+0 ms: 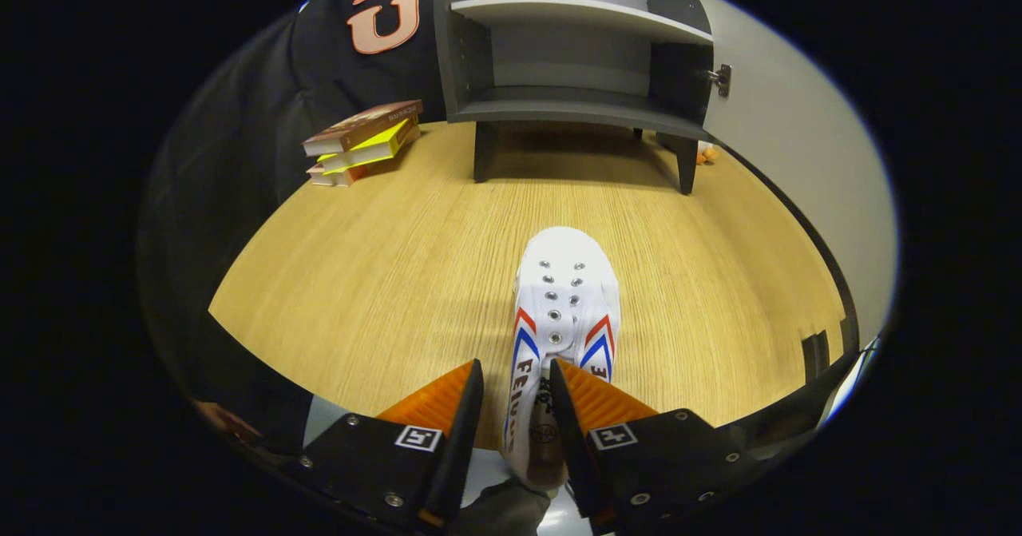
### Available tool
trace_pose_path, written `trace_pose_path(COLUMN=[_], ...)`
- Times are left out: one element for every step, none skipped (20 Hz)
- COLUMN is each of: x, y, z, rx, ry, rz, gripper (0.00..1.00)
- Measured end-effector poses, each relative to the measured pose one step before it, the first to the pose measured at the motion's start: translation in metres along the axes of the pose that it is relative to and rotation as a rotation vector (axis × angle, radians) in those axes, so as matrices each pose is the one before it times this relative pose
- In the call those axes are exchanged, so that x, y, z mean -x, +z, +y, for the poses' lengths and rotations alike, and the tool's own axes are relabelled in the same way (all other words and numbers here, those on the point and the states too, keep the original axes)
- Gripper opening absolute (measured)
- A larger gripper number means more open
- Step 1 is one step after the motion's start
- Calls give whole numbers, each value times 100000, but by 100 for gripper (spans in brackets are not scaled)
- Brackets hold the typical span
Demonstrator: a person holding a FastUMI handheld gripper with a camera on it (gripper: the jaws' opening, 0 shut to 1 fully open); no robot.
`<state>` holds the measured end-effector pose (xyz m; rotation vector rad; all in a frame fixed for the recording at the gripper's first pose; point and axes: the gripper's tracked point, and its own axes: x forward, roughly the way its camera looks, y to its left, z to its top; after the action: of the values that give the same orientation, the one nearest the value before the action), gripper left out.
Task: Open the shoe cabinet door, grab the shoes and put them into the shoe cabinet, then close the shoe cabinet door.
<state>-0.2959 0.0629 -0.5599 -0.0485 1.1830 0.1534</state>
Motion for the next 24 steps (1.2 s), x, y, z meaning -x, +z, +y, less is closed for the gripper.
trace_pose_path(x=[-707,-384,-216,2,-16,57,85,235,214,436,380,618,1033,905,896,888,845,809,701,549,565,542,486,272], y=[22,43,266,72,-163,-243,137,416,668,1060,1479,1243,1021,1262,1323,1430,1594,1848,1765,1928,1779,1920,1828,1926], z=[28,-193,-287,76,295,151,-6,-53,60,12,-23,-115,-610,-472,-315,-317,-217,-265,-320,-326,-281,-173,-181,-109], rx=[310,-103,-485,-1563,-2657,-2276,-470,404,1129,1297,79,-1179,-998,-339,173,680,927,795,409,132,75,5,294,455], ry=[-1344,-1721,-1721,118,1680,1003,534,254,-78,-48,543,1001,30,-231,-376,243,330,566,-36,-118,-222,541,586,946], rz=[-1171,-670,-2082,-468,569,2973,1849,602,-615,-1615,-2190,-1696,-1944,-2134,-2726,-2368,-2820,-2900,-2775,-2738,-2535,-2414,-2560,-2415], gripper=[45,41,32,25,17,13,4,3,2,1,1,1,1,1,1,1,1,1,1,1,1,1,1,1])
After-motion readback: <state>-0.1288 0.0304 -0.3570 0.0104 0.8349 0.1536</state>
